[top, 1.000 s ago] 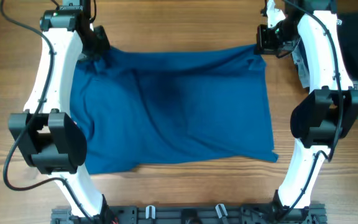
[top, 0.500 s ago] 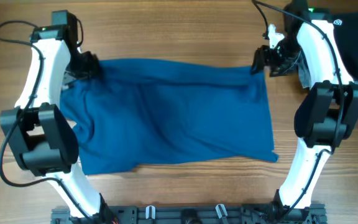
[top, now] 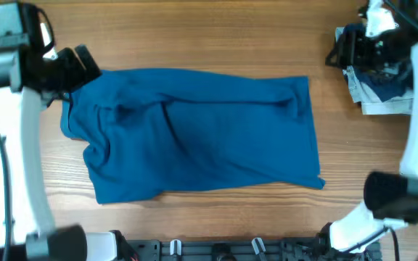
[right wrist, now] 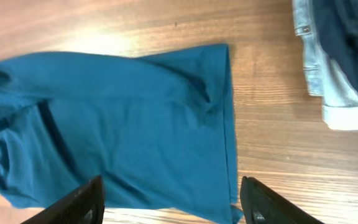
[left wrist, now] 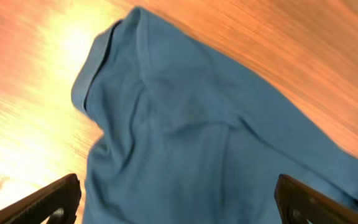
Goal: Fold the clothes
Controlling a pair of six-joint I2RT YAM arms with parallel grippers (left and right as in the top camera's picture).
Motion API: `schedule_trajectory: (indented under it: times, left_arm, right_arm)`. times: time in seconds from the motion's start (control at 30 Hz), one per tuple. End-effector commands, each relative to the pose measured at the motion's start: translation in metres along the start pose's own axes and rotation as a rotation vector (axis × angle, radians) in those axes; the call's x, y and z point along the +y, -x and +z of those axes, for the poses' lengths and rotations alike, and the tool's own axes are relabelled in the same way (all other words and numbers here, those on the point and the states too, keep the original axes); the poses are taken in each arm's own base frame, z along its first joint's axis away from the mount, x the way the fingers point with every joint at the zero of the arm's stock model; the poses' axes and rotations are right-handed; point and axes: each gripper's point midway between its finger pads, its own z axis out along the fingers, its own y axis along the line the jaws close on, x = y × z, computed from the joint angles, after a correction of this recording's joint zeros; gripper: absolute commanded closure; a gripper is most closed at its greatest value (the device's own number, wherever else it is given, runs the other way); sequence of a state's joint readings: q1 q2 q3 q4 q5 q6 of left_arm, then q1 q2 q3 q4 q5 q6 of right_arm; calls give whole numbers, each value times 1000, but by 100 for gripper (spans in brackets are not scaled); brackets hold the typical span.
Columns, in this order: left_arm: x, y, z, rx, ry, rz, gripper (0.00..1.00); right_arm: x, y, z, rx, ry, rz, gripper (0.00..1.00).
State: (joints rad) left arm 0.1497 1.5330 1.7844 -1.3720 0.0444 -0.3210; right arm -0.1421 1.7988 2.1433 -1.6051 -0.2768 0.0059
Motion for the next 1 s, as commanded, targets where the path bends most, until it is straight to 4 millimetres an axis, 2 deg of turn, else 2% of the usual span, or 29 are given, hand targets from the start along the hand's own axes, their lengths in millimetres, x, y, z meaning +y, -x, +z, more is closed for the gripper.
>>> schedule_trajectory:
  times: [0.0, 0.03, 0.1, 0.13, 0.2, 0.23, 0.27, 0.3, 0.33, 0.43, 0.5, 0.53, 0.63, 0.7, 0.77, 0.8, 0.9, 0.97]
  left_arm:
    - [-7, -24, -33, 1, -46, -30, 0]
    - [-8, -34, -39, 20, -46, -35, 0]
    - [-15, -57, -47, 64, -43, -20, 0]
    - [-16, -65, -48, 78, -29, -18, 0]
    - [-14, -92, -40, 111, 39, -38, 0]
    - [-14, -108, -32, 131, 62, -50, 0]
    - [-14, -132, -17, 161, 79, -73, 0]
    - [-14, -155, 0, 192, 92, -92, 0]
    - [-12, -173, 13, 216, 108, -104, 0]
    - [5, -239, 60, 311, 182, -167, 0]
    - [17, -276, 89, 371, 225, -203, 0]
    - [21, -284, 96, 381, 238, -221, 0]
    - [45, -306, 112, 392, 328, -340, 0]
    - [53, -310, 115, 376, 367, -394, 0]
    - [62, -305, 123, 307, 396, -432, 2]
    - [61, -304, 129, 290, 382, -449, 5]
    - [56, -299, 147, 237, 319, -459, 28]
    - [59, -291, 152, 182, 321, -454, 38]
  right_arm:
    - [2, -22, -23, -37, -35, 67, 30]
    - [2, -32, -27, -35, -39, 94, 30]
    - [0, -65, -31, -16, -54, 131, 25]
    - [-6, -79, -30, -4, -86, 162, 22]
    - [-31, -125, -21, 49, -224, 276, 17]
    - [-44, -147, -11, 74, -288, 337, 14]
    - [-49, -162, 0, 86, -298, 378, 11]
    - [-51, -175, 11, 98, -301, 439, 3]
    - [-50, -184, 21, 115, -288, 478, 0]
    - [-40, -201, 57, 188, -184, 505, 0]
    - [-44, -211, 81, 211, -173, 524, 0]
    - [-46, -215, 90, 216, -178, 546, 1]
    - [-47, -229, 122, 232, -144, 635, 13]
    - [-50, -236, 132, 235, -146, 655, 16]
    - [-53, -238, 143, 224, -143, 653, 21]
    - [-54, -240, 147, 221, -142, 653, 24]
    - [-59, -251, 163, 223, -142, 652, 32]
    - [-60, -250, 166, 214, -139, 645, 33]
